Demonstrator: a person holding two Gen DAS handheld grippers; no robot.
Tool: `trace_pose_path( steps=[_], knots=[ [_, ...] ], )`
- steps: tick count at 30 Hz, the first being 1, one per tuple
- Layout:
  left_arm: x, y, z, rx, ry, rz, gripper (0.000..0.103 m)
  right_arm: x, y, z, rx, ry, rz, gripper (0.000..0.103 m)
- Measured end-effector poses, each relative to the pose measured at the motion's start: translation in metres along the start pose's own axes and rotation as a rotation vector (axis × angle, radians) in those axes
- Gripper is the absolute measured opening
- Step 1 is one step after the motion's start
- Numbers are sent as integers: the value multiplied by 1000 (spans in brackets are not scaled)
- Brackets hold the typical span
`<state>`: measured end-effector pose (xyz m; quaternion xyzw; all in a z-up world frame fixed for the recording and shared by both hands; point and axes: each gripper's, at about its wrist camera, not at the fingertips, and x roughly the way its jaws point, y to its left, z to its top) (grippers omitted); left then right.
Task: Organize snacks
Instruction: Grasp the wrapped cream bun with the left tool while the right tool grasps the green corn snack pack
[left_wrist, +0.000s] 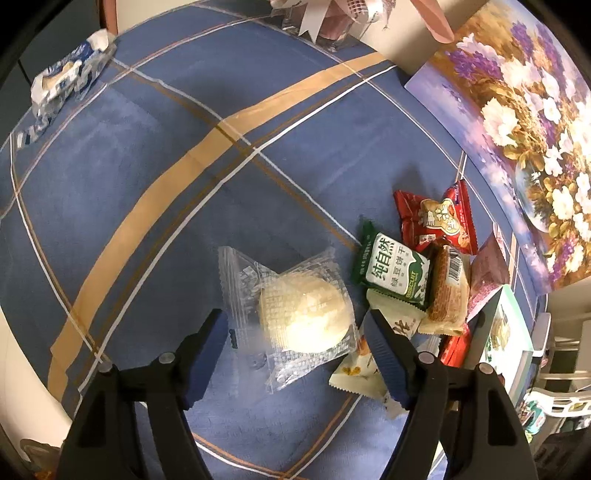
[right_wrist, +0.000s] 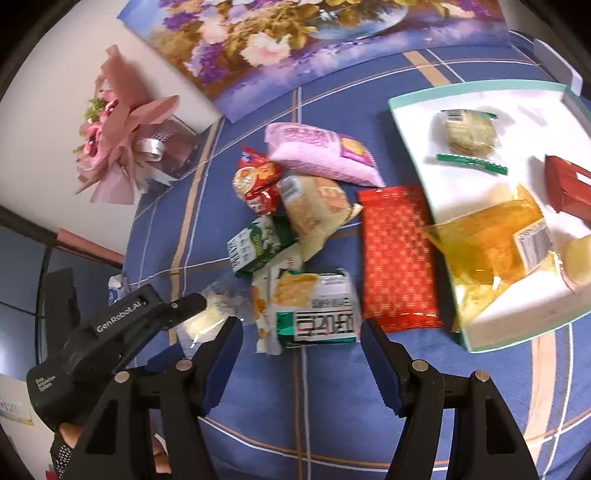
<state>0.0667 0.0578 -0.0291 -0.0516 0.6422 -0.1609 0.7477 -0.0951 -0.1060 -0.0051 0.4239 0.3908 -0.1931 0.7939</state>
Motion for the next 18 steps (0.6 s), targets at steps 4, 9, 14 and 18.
trace_pose_path(
  steps=[4,9,14,18],
  knots=[
    [0,4,-5,-23,13,-17,84,7,2,-4,-30,13,7,70],
    [8,4,-7,-25,55,-31,87,20,2,1,-40,26,-5,69],
    [31,0,-3,-42,135,-36,87,31,0,8,-51,44,-40,69],
    [45,-5,0,-34,181,-22,87,39,-5,14,-41,55,-54,69]
  ],
)
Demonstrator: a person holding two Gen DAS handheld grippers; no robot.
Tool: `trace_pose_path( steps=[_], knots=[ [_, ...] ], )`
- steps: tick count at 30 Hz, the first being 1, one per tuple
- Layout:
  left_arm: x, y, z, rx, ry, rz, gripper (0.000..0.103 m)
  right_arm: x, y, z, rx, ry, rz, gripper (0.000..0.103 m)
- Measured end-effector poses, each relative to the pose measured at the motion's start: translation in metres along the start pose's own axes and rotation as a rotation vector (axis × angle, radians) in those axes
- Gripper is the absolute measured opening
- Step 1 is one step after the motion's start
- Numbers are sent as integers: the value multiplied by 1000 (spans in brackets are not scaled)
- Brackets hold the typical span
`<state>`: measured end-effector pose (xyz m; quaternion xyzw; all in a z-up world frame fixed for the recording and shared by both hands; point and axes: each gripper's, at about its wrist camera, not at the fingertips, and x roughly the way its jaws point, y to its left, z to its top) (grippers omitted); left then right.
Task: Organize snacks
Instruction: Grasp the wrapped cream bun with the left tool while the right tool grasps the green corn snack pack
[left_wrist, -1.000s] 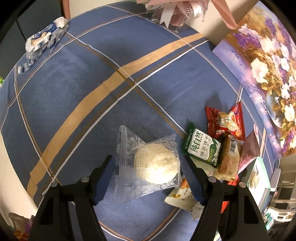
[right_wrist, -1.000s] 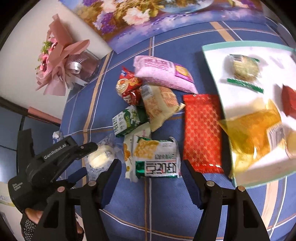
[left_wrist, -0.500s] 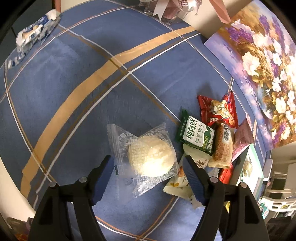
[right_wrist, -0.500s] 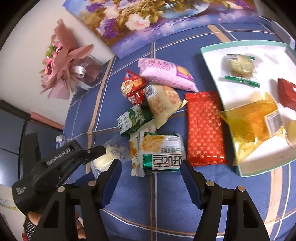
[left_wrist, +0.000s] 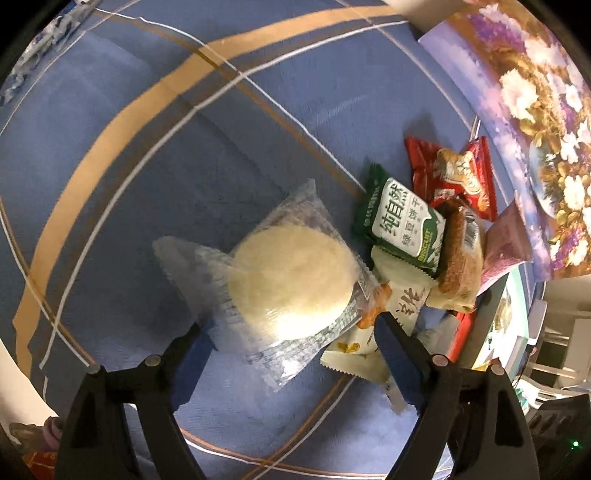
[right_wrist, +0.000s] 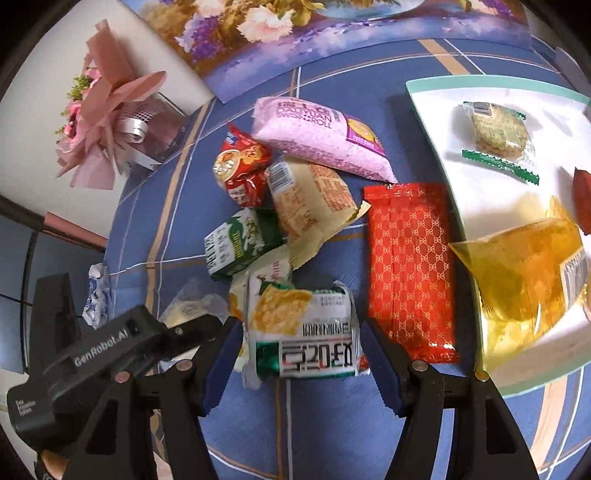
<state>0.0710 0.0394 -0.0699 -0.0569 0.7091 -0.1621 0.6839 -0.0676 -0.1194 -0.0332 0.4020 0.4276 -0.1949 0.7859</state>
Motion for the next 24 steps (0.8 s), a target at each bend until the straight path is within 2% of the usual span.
trace_pose_path(
  steps=[7,17,22,24],
  knots=[
    [4,5,11,-40,10,-11,87,11,4,5,-24,26,-32,69],
    [-13,30,26,-92,-10,-80,87,23,0,3,-17,58,-34,69],
    [-19,37,31,-102,-36,-56,87,23,-1,3,-19,60,-34,68],
    [-21,39,36,-100,-62,-17,88,23,0,4,-19,61,-34,68]
  ],
)
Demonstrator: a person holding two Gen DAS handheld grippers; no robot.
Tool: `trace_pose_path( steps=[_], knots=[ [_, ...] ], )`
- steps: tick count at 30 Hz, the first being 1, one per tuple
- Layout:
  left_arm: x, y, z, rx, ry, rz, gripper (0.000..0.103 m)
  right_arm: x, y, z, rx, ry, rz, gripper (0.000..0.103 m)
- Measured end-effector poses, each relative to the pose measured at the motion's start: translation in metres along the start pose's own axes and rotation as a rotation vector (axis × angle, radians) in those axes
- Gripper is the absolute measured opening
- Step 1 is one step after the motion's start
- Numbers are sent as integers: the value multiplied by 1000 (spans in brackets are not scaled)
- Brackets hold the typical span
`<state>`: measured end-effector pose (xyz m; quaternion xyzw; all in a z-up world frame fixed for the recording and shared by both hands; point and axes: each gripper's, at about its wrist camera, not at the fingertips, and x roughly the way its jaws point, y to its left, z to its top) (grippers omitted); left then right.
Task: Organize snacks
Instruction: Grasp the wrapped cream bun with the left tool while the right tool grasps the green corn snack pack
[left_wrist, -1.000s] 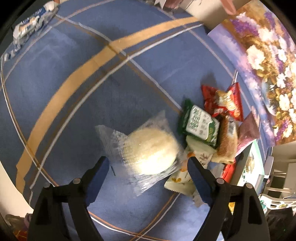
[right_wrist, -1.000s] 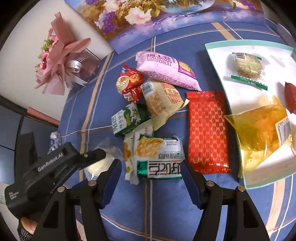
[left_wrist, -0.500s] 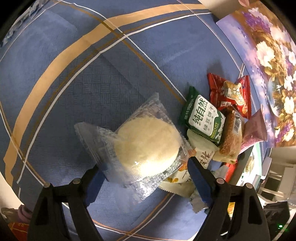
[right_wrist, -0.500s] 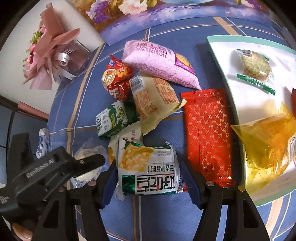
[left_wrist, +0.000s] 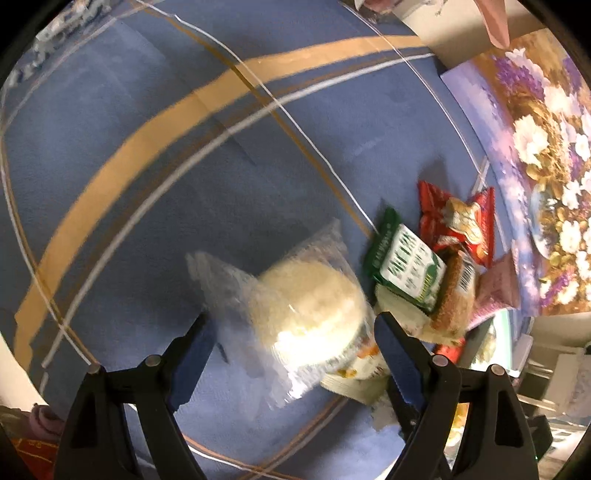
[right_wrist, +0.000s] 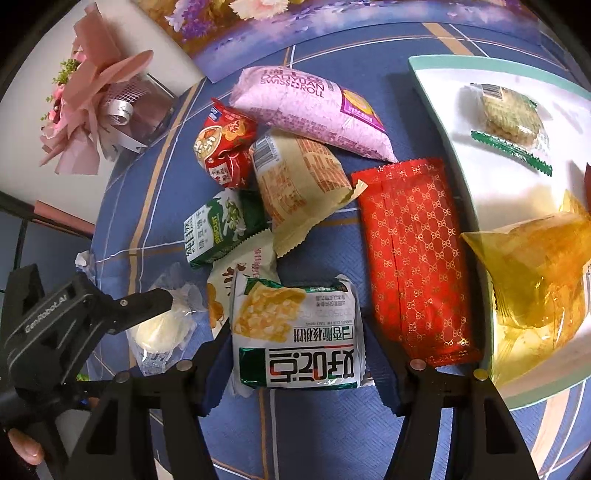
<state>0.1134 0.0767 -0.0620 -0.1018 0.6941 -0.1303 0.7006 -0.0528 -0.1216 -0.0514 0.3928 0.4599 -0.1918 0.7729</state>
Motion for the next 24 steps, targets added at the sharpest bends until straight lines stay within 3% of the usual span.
trace_pose_path(
  steps=[7,14,19,24],
  knots=[
    [1,6,12,39,-40,85,90,-3,1,-4,-18,2,-15,68],
    [11,-15,11,116,-65,155,90,1,11,-3,-31,2,-33,68],
    [8,-18,12,136,-78,135,75,2,14,-4,-32,2,-36,67],
    [3,-25,6,146,-88,131,71,-1,16,-3,-31,-8,-41,60]
  ],
)
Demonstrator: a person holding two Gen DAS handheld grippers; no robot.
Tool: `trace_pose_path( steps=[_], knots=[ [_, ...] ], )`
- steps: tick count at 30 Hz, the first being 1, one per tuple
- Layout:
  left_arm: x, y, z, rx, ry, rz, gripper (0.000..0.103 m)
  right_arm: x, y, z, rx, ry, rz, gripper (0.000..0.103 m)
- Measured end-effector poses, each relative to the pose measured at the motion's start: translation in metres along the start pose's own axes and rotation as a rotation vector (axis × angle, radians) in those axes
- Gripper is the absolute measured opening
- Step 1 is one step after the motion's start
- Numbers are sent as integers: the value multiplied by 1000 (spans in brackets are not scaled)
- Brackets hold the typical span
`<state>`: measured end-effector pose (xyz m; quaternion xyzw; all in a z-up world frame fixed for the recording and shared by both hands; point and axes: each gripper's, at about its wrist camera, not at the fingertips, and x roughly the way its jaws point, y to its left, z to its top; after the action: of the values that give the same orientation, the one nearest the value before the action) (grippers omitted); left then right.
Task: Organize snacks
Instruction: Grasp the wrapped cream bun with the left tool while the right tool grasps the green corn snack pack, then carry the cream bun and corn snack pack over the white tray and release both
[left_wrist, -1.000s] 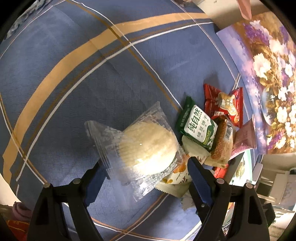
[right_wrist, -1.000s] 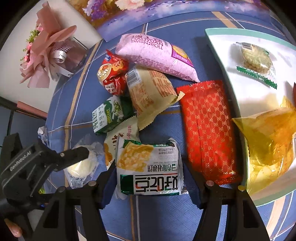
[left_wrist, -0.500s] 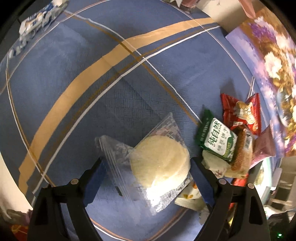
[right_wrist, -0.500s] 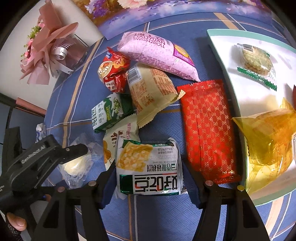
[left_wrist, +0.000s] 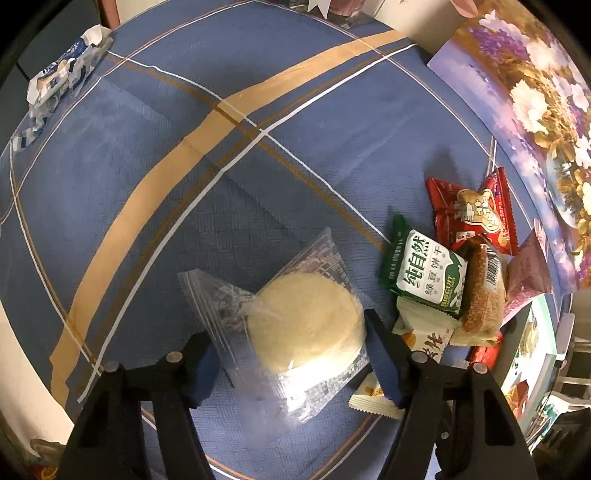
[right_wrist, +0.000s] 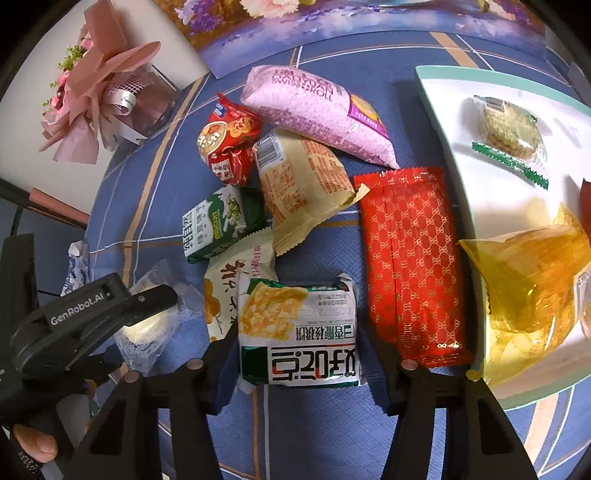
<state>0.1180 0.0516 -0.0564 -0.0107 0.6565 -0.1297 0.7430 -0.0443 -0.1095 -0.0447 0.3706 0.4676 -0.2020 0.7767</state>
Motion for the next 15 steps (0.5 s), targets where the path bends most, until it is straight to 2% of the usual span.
trace_pose_path(
  steps=[3,10,15],
  knots=[
    [-1,-11,-1,-11,-14,-8,71,-6,-2,2,20,-16,12,59],
    [-42,-9,-9,-8,-79,-47,71,-30,0,8,25,-80,46,59],
    [-62,-17,-12,6,-126,-73,71,-46,1,10,3,-123,29,59]
  ],
)
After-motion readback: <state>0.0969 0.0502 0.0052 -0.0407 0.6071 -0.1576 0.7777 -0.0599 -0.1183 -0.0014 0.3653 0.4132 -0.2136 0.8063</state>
